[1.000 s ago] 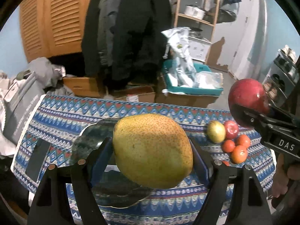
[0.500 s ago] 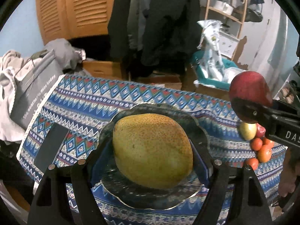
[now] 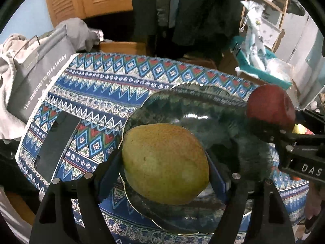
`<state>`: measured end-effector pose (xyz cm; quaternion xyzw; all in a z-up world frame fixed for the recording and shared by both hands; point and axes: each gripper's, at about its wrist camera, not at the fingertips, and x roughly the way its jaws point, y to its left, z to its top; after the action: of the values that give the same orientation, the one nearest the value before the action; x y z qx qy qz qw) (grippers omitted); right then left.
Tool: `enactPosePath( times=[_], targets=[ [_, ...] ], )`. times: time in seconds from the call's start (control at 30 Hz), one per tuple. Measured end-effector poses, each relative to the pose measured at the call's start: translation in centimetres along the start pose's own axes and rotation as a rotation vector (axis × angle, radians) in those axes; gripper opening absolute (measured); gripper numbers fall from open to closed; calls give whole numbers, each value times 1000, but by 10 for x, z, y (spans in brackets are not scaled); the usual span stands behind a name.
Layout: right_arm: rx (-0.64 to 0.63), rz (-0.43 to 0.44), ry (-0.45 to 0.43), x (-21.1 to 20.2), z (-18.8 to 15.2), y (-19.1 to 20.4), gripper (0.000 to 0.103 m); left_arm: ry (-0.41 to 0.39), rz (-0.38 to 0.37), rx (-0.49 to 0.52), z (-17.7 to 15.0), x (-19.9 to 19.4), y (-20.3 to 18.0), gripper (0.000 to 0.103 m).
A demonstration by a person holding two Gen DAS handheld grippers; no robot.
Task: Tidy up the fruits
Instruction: 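Lower the pear into the bowl and open the left gripper while the right gripper releases the apple there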
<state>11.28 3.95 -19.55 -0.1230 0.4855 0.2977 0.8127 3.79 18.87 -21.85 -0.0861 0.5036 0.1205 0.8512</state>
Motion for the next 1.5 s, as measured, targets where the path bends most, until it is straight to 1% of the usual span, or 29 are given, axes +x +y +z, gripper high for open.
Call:
enactPosePath(
  times=[0.13,0.27,0.4,0.5,0.6,0.73,0.93,1.07,1.1,1.17,1.2,1.27,1.5],
  targets=[
    [-15,-10,53,21,-4,4,71,36,-3,-14,-4,13,5,81],
    [-23,-11,92,33,-9,4,71,71,-1,-20,-9,23,8,81],
    [-19,-6,128,44,-16,1,71,88,-1,-17,-12,28,5,81],
    [-41,-13,131,46,-16,6,71,99,-4,-7,-12,30,2,81],
    [-35,3,142,48,-15,6,71,121,0,-6,-14,34,2,81],
    [-36,-1,151,50,-13,8,72,158,-20,-6,-17,41,2,81],
    [-42,5,159,50,-14,10,72,193,-14,29,-21,46,-7,81],
    [-51,3,150,48,-16,9,72,199,-20,26,-23,45,-6,82],
    [-41,12,148,47,-15,7,75,193,-25,27,-23,44,-6,82],
    [0,68,148,46,-15,1,75,164,-13,38,-21,36,-9,84],
    [14,81,145,44,-14,-1,75,148,0,49,-20,33,-10,85],
    [14,75,152,45,-14,0,73,136,9,54,-18,30,-9,86],
    [-16,53,157,45,-16,5,73,127,-1,38,-15,20,-3,86]
  ],
)
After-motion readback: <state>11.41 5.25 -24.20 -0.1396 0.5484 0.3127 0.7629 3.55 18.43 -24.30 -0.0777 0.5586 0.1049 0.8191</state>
